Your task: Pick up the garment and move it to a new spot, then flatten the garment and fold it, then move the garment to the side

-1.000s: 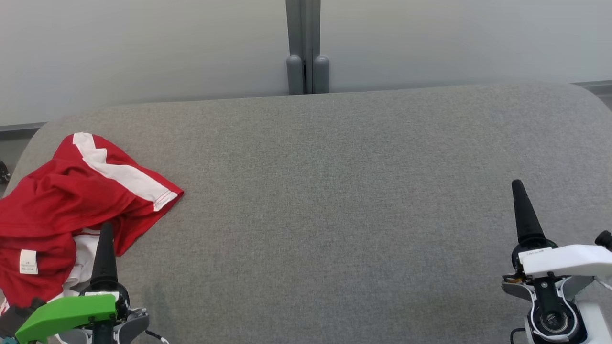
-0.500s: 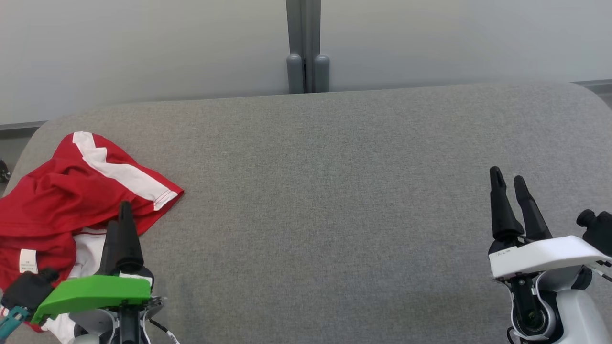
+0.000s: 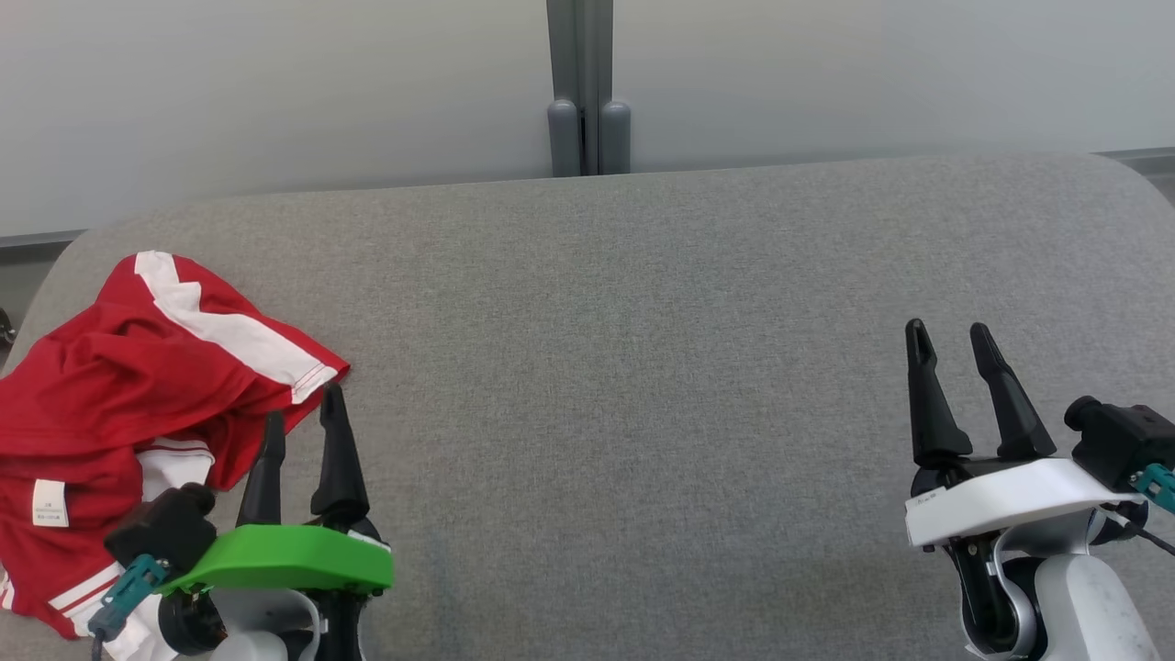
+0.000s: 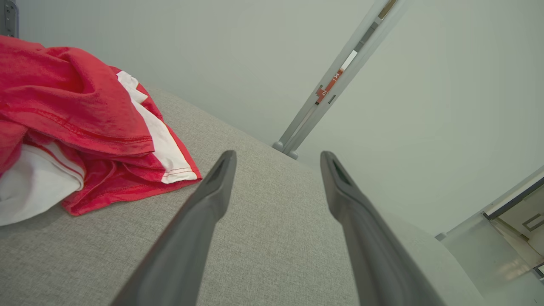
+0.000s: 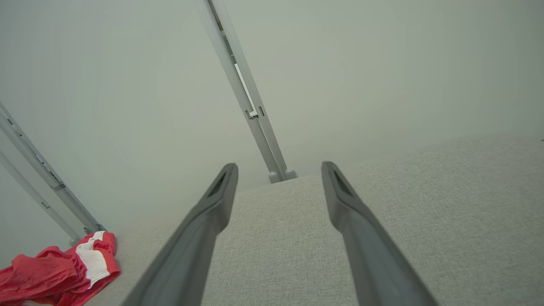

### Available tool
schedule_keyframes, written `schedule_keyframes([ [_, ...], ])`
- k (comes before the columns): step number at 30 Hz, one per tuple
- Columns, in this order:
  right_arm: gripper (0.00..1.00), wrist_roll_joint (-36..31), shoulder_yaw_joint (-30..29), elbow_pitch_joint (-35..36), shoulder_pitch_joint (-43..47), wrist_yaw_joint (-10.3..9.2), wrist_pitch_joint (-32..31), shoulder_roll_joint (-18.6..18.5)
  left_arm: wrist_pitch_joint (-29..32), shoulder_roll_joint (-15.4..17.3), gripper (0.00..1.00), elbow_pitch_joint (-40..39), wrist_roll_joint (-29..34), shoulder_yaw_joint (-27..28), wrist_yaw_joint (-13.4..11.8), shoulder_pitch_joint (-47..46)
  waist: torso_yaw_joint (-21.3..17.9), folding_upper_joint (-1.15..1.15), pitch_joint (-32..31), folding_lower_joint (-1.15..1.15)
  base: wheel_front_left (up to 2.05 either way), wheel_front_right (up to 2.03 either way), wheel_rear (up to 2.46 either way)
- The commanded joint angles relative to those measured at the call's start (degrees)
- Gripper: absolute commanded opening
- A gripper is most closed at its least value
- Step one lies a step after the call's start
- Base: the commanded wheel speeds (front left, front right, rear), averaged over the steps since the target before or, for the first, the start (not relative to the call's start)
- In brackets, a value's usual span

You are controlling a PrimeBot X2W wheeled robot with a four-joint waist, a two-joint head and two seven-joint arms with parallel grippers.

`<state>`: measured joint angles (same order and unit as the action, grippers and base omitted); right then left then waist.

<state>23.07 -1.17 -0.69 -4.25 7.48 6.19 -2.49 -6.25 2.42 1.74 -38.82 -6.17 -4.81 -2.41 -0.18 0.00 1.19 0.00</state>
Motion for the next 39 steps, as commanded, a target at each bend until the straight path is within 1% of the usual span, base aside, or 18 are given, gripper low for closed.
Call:
schedule_keyframes([
  [1, 1.00, -2.12, 0.32, 1.34, -0.33, 0.00, 0.72, -0.29, -0.60, 0.39, 1.00, -0.48, 2.71, -0.81, -0.56, -0.26, -0.03, 0.00, 0.03, 0.00, 0.00, 0.00, 0.00],
  [8, 1.00, -6.74, 1.01, 1.27, 0.17, 0.01, 1.81, -0.32, -1.71, 1.58, 1.00, 0.81, 10.35, -4.96, -2.93, -0.69, -0.03, 0.00, 0.02, 0.00, 0.00, 0.00, 0.00],
  [17, 1.00, -11.86, 1.96, 0.55, 0.72, 0.01, 3.20, -0.36, -3.08, 3.41, 1.00, 1.29, 16.12, -9.90, -7.19, -1.46, 0.16, 0.00, -0.14, 0.00, 0.00, 0.00, 0.00],
  [20, 1.00, -13.54, 2.20, 0.58, 0.88, 0.01, 3.59, -0.36, -3.52, 4.76, 1.00, 1.61, 18.90, -12.28, -8.27, -1.87, 0.16, 0.00, -0.26, 0.00, 0.00, 0.00, 0.00],
  [27, 1.00, -17.09, 2.58, 1.05, 1.16, 0.01, 4.53, -0.39, -4.49, 5.97, 1.00, 1.51, 21.63, -15.84, -11.43, -2.14, 0.21, 0.00, -0.47, 0.00, 0.00, 0.00, 0.00],
  [31, 1.00, -20.04, 3.47, 0.83, 1.47, 0.01, 5.04, -0.41, -4.99, 6.33, 1.00, 1.59, 22.17, -17.24, -11.73, -2.06, 0.29, 0.00, -0.50, 0.00, 0.00, 0.00, 0.00],
  [34, 1.00, -21.31, 3.62, 0.92, 1.56, 0.01, 5.39, -0.41, -5.31, 5.94, 1.00, 0.98, 22.25, -17.07, -11.75, -1.73, 0.35, 0.00, -0.45, 0.00, 0.00, 0.00, 0.00],
  [37, 1.00, -21.67, 3.77, 1.30, 1.58, 0.01, 5.77, -0.43, -5.68, 5.46, 1.00, 0.47, 22.61, -16.84, -10.87, -1.23, 0.34, 0.00, -0.35, 0.00, 0.00, 0.00, 0.00],
  [39, 1.00, -22.20, 4.21, 1.66, 1.54, 0.01, 6.02, -0.42, -5.95, 4.95, 1.00, 0.24, 22.57, -16.63, -9.78, -0.78, 0.32, 0.00, -0.27, 0.00, 0.00, 0.00, 0.00],
])
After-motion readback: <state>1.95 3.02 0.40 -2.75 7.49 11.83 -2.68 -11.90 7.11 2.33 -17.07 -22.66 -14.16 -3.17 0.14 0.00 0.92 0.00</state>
